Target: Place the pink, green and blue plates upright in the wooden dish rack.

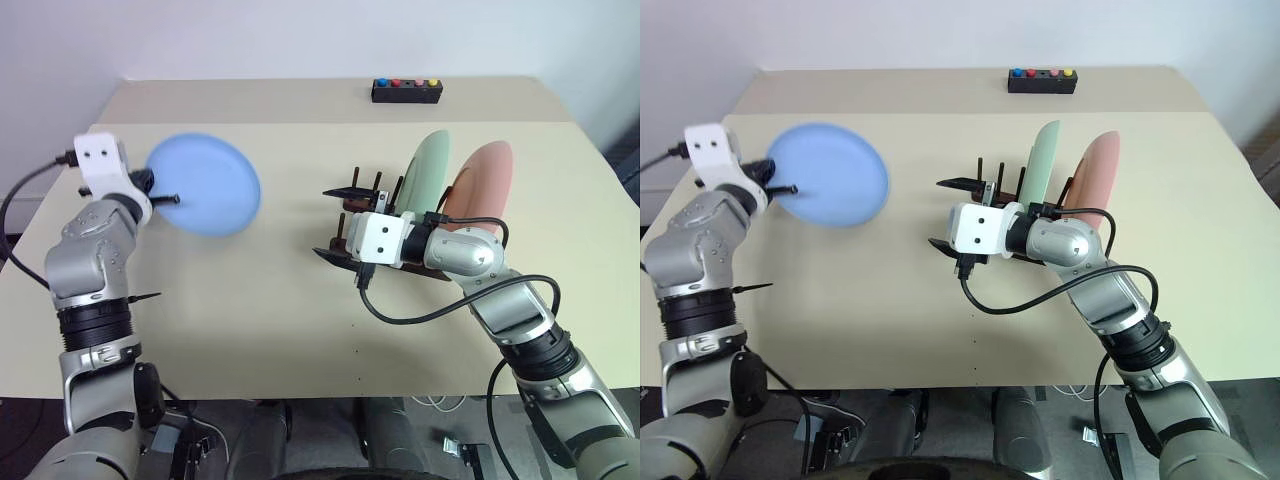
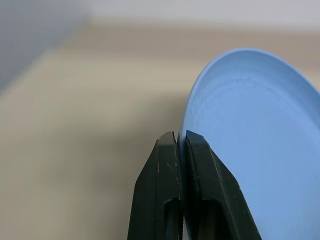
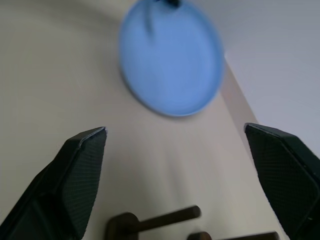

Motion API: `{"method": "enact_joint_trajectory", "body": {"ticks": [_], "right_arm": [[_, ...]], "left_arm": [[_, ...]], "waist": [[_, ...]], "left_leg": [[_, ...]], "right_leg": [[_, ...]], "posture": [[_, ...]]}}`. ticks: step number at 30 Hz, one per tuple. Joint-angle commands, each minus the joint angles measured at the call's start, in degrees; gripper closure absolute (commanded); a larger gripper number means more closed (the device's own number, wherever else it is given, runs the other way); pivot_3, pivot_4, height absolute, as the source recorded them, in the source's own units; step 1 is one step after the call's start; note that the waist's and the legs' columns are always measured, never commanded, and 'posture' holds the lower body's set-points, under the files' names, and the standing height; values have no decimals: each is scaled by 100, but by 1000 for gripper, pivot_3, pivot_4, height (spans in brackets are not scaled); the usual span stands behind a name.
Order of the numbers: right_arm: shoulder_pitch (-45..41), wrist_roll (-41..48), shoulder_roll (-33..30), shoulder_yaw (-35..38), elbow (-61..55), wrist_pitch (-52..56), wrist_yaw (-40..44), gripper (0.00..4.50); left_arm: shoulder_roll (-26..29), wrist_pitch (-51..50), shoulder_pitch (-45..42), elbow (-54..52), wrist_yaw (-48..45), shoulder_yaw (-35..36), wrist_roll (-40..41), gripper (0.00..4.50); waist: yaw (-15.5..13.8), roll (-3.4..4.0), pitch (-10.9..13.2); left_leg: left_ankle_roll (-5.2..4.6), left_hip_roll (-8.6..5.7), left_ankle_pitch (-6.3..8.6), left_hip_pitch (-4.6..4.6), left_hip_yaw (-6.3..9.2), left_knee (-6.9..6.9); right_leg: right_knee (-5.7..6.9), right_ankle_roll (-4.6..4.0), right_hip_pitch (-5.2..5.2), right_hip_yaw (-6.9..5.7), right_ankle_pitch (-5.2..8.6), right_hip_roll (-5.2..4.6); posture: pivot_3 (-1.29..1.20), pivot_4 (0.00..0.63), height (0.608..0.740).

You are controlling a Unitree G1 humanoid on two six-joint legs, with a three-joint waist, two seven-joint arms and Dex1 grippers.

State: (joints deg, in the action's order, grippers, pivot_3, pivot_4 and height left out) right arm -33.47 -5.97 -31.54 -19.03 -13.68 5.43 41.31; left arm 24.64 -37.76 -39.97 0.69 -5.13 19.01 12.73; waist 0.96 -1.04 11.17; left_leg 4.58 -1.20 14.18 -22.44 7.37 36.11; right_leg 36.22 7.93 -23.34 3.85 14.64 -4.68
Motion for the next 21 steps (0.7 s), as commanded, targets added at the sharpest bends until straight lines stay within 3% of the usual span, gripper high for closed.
{"method": "enact_joint_trajectory", "body": {"ticks": [1, 9, 21], "right_arm": [[-252, -148, 144, 184, -13, -276, -205, 0], [-558, -692, 247, 181, 309, -723, -596, 0], [-1105, -1579, 528, 29, 663, -940, -1094, 0]], "left_arm": [[-111, 455, -362, -571, 188, -223, -150, 4428], [-621, 550, -744, -1290, 398, -1113, -509, 4428], [-1105, 39, -1090, -1933, 290, -1405, -294, 4428]], "waist": [[6, 0, 0], [15, 0, 0], [17, 0, 1]], "left_leg": [[0, 0, 0, 0, 0, 0], [0, -1, 0, 0, -2, -1], [1, -1, -1, 0, -2, 0]], "right_leg": [[-1, 0, 0, 0, 0, 0], [-1, 1, 1, 1, 0, 1], [-1, 1, 1, 1, 0, 2]], "posture": [[0, 150, 740], [0, 150, 740], [0, 150, 740]]}}
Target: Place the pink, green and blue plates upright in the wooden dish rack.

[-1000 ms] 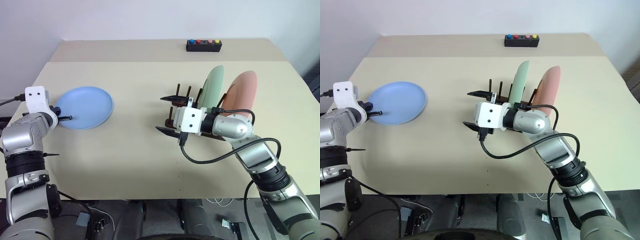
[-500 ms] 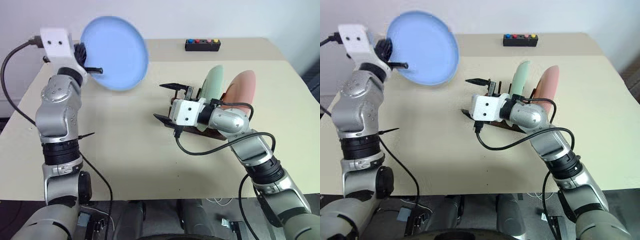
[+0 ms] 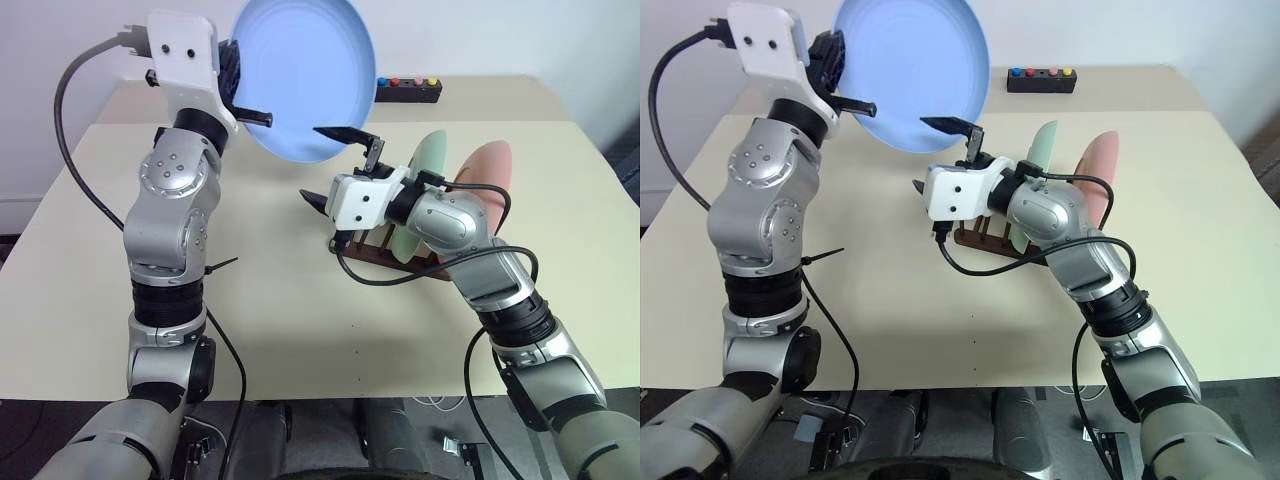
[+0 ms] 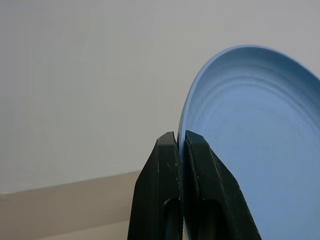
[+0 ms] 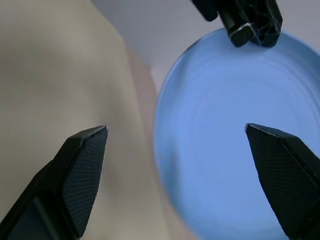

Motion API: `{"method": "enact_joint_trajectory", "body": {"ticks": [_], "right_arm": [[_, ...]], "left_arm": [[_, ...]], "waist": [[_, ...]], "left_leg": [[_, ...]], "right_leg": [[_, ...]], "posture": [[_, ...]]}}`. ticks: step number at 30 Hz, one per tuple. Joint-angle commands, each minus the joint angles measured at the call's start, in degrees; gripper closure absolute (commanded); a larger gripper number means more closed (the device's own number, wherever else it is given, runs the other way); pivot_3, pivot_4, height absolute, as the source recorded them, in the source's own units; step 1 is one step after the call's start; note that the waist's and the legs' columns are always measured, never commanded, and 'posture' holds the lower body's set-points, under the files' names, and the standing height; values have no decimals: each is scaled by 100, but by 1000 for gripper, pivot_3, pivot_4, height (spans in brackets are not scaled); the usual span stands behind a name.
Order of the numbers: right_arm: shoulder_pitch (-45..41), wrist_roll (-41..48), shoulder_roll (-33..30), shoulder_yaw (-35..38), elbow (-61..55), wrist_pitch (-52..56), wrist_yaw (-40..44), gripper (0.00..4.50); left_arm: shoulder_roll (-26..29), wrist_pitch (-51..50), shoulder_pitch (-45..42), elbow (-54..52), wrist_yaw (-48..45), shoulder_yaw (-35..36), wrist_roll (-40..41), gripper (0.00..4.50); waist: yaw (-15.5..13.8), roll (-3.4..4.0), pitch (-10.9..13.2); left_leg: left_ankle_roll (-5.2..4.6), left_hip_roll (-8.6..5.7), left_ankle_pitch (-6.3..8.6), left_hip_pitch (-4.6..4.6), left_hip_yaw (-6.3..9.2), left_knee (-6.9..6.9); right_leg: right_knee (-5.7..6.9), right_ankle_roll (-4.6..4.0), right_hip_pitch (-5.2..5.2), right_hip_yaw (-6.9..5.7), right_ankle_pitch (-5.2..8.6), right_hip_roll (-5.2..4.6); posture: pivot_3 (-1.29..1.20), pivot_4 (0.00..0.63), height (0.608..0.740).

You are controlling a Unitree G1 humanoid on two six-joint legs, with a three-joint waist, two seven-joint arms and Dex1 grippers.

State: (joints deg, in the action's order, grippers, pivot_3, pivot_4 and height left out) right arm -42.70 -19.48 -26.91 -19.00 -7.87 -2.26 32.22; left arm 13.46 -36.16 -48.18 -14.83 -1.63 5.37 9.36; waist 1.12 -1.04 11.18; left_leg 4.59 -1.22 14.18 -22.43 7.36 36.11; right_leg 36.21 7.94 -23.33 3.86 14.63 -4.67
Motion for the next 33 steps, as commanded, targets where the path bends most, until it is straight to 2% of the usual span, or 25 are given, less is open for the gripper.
{"method": "enact_joint_trajectory", "body": {"ticks": [1, 2, 5, 12, 20, 23, 30, 33], "right_arm": [[-211, -330, 58, 4, 148, -208, -223, 0], [-228, -412, 50, -8, 214, -252, -249, 0], [-234, -546, 31, -15, 328, -366, -267, 800], [-256, -700, 64, 7, 450, -500, -276, 4479], [-253, -899, -9, 12, 485, -641, -369, 4479], [-249, -995, -34, -1, 498, -721, -401, 4500], [-253, -1051, -24, 16, 532, -884, -404, 4500], [-239, -1056, -14, 8, 525, -965, -379, 4500]], "left_arm": [[0, -213, -308, -453, -74, -82, 58, 4428], [-17, -286, -337, -506, -84, -104, 67, 4428], [-53, -437, -362, -615, -131, -116, 106, 4500], [-85, -559, -405, -690, -176, -79, 186, 4500], [-226, -590, -375, -653, -179, 152, 371, 4500], [-416, -537, -385, -646, -155, 471, 690, 3539], [-537, -151, -538, -771, -312, 1134, 1508, 51], [-374, 117, -557, -773, -485, 1381, 1801, 51]], "waist": [[1, 0, 0], [2, -1, 0], [2, 0, 0], [10, 1, 1], [3, 0, 2], [5, 0, 2], [4, -1, 2], [10, -1, 2]], "left_leg": [[0, 0, 0, 0, 0, 1], [0, 0, 0, 0, 0, 1], [0, 0, 0, 0, 0, -2], [1, 0, -1, 0, 0, -1], [2, 0, -1, 0, 0, -1], [2, 0, -1, 0, 0, -1], [2, 0, -1, 0, 0, 0], [2, 0, -1, 0, 0, -1]], "right_leg": [[0, 0, 0, 0, 0, 0], [0, 0, 0, 0, 0, 0], [-1, 0, 0, 0, 0, 0], [0, 0, -1, 0, 0, 1], [0, 0, -1, 0, 0, 1], [0, 0, -1, 0, 0, 1], [0, 0, -1, 0, 0, 1], [-1, 0, 0, 1, 0, 0]], "posture": [[0, 150, 740], [0, 150, 740], [0, 150, 740], [0, 150, 740], [0, 150, 740], [0, 150, 740], [0, 150, 740], [0, 150, 740]]}}
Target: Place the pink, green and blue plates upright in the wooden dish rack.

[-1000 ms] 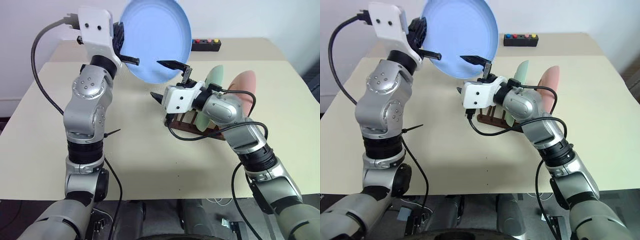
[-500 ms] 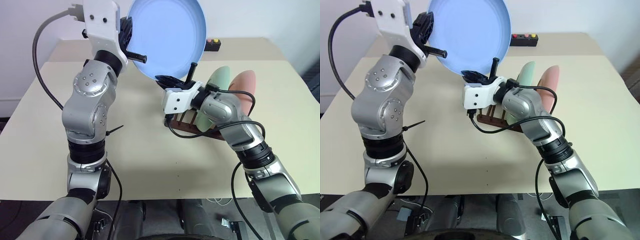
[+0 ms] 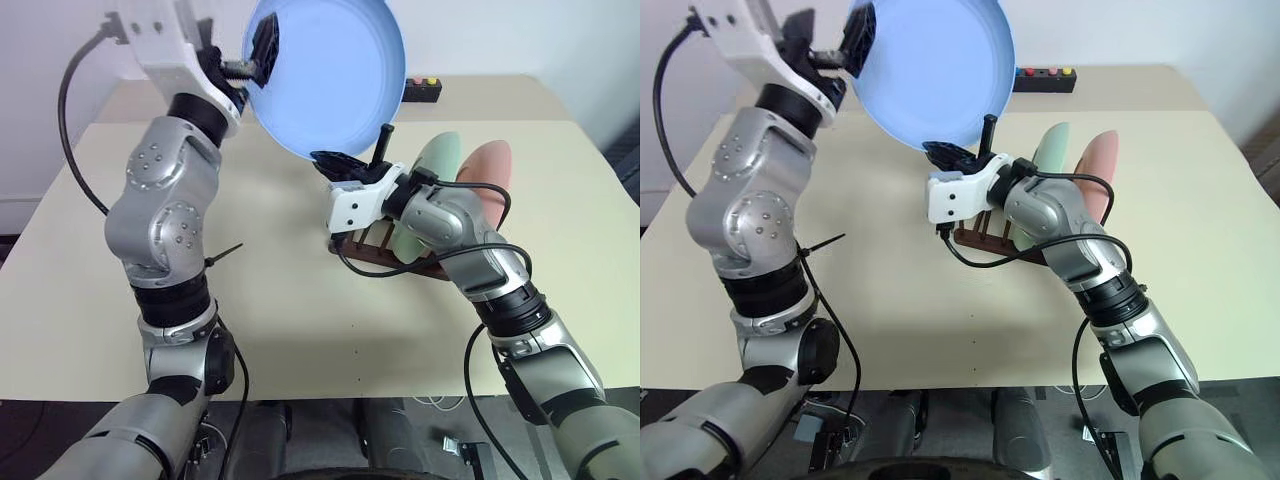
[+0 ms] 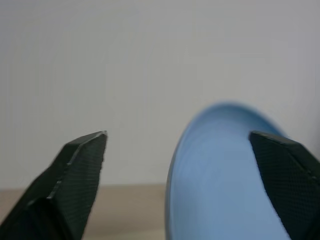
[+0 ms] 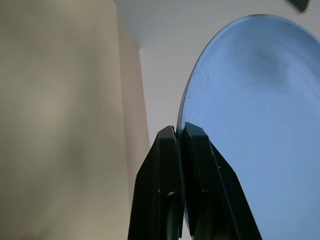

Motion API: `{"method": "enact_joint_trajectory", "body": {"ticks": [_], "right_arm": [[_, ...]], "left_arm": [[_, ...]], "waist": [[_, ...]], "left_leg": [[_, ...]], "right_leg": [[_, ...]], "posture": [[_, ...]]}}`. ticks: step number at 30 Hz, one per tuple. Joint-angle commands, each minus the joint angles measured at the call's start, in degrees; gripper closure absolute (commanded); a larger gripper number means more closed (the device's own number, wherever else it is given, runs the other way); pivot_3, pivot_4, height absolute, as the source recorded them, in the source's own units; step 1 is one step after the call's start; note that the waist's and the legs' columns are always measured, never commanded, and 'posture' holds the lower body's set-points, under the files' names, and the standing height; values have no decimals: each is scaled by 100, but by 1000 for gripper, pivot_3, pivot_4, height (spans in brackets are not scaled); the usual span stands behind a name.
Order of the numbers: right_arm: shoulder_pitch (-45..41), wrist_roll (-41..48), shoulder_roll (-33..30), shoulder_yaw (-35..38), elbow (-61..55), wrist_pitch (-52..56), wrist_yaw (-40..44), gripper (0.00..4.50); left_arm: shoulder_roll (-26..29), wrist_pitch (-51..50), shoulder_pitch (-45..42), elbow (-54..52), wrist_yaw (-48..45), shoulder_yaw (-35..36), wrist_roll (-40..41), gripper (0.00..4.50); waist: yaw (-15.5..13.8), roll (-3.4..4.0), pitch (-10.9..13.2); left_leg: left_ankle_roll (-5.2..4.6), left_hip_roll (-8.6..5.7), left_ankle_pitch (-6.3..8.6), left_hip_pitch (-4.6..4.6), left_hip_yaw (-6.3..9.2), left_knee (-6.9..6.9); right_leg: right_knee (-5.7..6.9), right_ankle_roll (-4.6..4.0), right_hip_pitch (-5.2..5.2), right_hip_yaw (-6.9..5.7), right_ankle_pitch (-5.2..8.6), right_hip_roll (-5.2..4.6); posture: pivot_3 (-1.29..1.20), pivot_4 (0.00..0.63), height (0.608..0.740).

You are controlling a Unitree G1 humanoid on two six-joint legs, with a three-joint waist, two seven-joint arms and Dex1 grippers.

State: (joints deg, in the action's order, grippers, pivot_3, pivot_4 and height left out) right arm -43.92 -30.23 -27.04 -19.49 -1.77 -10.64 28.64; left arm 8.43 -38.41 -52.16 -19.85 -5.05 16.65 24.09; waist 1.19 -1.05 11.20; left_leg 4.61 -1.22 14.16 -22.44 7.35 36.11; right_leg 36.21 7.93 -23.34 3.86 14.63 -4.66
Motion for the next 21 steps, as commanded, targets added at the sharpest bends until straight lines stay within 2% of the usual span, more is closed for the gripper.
{"method": "enact_joint_trajectory", "body": {"ticks": [1, 7, 12, 16, 21], "right_arm": [[-116, 18, 2, 54, -86, -149, -13, 4500], [-158, 177, 88, 157, -98, -178, -18, 4500], [-233, 948, 381, 447, -260, 104, 137, 4500], [-332, 1378, 431, 616, -453, 335, 364, 4500], [-320, 1699, 379, 776, -869, 737, 584, 4500]], "left_arm": [[167, 395, -189, -233, -114, 383, 436, 51], [723, 851, -176, 160, -125, 931, 652, 51], [1365, 1269, 29, 721, -99, 1186, 382, 51], [1663, 1543, 393, 1049, -218, 1129, 206, 51], [1688, 1788, 893, 1259, -383, 965, 125, 51]], "waist": [[3, 0, 0], [5, 0, 0], [5, 0, 0], [8, 0, 0], [2, 0, 0]], "left_leg": [[0, 0, 0, 0, 0, -1], [1, 0, 0, 1, 0, 1], [1, 0, 0, 1, 1, 0], [1, 0, 0, 1, 1, 0], [0, 0, 0, 1, 3, 0]], "right_leg": [[0, 0, 0, 0, 0, 0], [1, 0, 0, 0, 0, 1], [1, 0, 0, 0, 0, 1], [1, -1, 0, 0, -1, 1], [3, -1, 0, -1, -1, 1]], "posture": [[0, 150, 740], [0, 150, 740], [0, 150, 740], [0, 150, 740], [0, 150, 740]]}}
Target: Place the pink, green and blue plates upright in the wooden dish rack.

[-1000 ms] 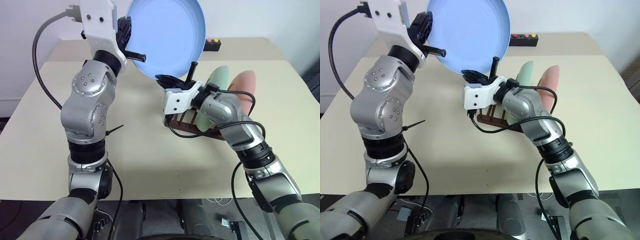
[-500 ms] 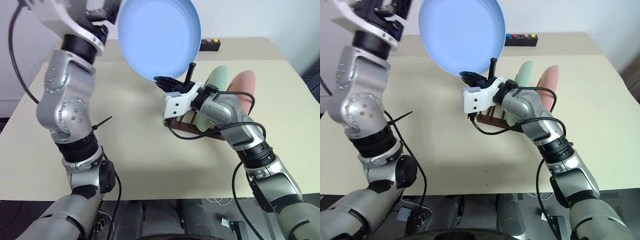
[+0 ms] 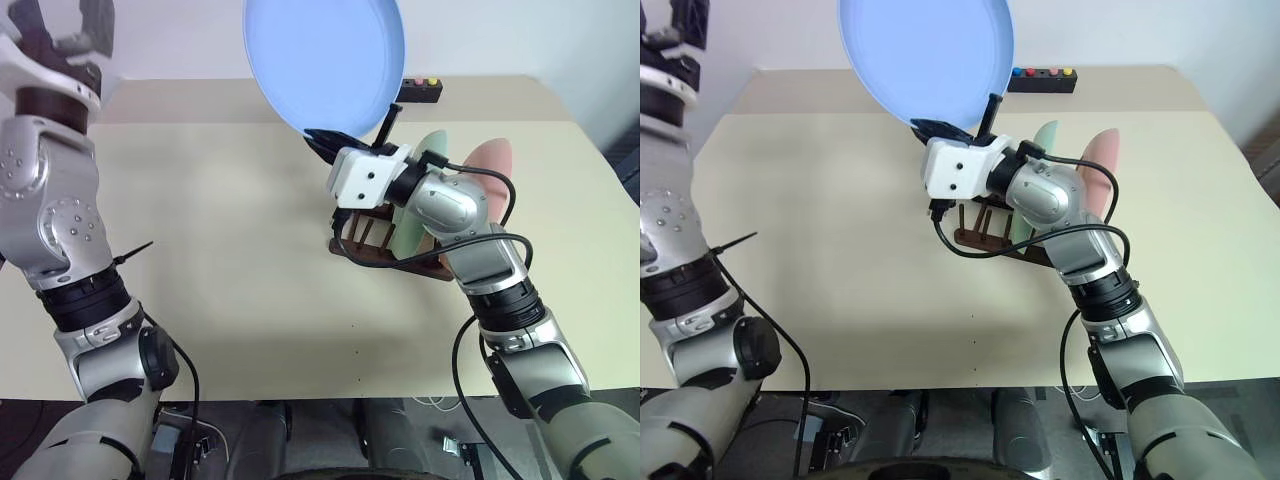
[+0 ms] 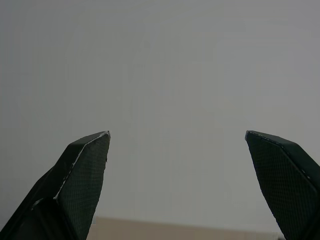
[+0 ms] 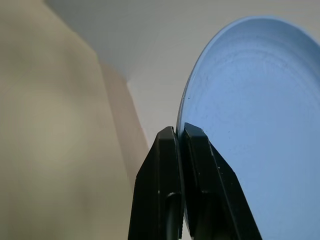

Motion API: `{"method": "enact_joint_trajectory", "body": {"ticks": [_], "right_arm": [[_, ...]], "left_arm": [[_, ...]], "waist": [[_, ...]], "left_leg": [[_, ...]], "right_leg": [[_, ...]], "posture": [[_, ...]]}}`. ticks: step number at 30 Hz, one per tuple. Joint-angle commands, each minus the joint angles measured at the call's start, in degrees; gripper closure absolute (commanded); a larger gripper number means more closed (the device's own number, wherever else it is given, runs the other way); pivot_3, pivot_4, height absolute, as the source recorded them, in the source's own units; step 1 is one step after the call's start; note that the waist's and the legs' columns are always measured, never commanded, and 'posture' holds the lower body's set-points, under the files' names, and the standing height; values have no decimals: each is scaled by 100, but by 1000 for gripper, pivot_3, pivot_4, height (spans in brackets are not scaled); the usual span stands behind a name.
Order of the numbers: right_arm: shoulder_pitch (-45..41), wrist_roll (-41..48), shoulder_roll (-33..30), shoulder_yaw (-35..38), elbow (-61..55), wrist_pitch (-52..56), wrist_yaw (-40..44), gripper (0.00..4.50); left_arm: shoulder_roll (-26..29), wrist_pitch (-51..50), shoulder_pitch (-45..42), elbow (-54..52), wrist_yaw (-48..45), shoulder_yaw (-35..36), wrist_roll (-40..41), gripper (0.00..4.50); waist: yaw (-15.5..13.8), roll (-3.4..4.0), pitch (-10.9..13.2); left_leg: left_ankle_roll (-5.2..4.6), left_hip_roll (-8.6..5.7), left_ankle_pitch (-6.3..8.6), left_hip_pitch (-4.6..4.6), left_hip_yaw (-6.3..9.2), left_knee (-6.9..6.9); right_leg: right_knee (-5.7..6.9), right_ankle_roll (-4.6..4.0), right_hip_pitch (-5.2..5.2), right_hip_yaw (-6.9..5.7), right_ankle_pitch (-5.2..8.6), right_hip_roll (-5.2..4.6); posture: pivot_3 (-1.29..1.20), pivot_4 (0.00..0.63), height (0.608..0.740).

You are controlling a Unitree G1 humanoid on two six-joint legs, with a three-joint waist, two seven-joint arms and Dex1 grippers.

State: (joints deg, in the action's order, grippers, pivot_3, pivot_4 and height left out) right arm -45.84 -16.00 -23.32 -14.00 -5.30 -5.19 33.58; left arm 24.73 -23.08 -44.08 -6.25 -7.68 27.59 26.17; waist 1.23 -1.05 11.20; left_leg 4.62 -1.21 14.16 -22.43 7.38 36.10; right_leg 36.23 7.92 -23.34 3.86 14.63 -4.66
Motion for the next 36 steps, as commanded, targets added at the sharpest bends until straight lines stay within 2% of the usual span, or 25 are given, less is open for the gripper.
{"method": "enact_joint_trajectory", "body": {"ticks": [1, 10, 17, 20, 27, 31, 36], "right_arm": [[-108, 345, 1, 255, -611, 289, 127, 4500], [122, 1574, 139, 803, -1846, 2003, 302, 4500], [296, 3141, 321, 1547, -3004, 3868, 87, 4500], [315, 3567, 281, 1708, -3264, 4322, -24, 4500], [311, 4893, 346, 2172, -3810, 5519, -542, 4500], [474, 6068, 724, 2705, -3837, 6241, -1242, 4500], [587, 7379, 1000, 3088, -3710, 6554, -2094, 4500]], "left_arm": [[42, 283, 165, -91, -143, -171, -102, 51], [-188, 446, 573, 152, -421, -553, -65, 51], [-429, 480, 699, 454, -679, -880, -89, 51], [-504, 498, 716, 501, -718, -955, -84, 51], [-581, 606, 788, 665, -962, -1253, -197, 51], [-505, 751, 962, 749, -1323, -1450, -300, 51], [-224, 917, 1390, 686, -1951, -1904, -583, 51]], "waist": [[-2, 0, 0], [-8, 0, 0], [-11, 0, 0], [-10, 0, 0], [-16, 0, 0], [-6, 1, 0], [-7, 2, 0]], "left_leg": [[0, 0, 0, 0, 0, 0], [-1, 0, 0, 0, 1, 1], [-1, 0, 1, 0, 2, -2], [-2, 0, 1, 0, 3, 0], [-2, 0, 1, -1, 2, -1], [-3, 1, 1, 0, 2, -2], [-3, 1, 1, 0, 2, -6]], "right_leg": [[0, 0, 0, 0, 0, 0], [2, -1, 0, 0, -1, -1], [1, -1, 0, 0, -1, -1], [2, -1, 0, 0, -1, 0], [2, -1, 0, 0, -1, 0], [2, -2, 0, 0, -1, 0], [2, -2, -1, 0, 0, 0]], "posture": [[0, 150, 740], [0, 150, 740], [0, 150, 740], [0, 150, 740], [0, 150, 740], [0, 150, 740], [0, 150, 740]]}}
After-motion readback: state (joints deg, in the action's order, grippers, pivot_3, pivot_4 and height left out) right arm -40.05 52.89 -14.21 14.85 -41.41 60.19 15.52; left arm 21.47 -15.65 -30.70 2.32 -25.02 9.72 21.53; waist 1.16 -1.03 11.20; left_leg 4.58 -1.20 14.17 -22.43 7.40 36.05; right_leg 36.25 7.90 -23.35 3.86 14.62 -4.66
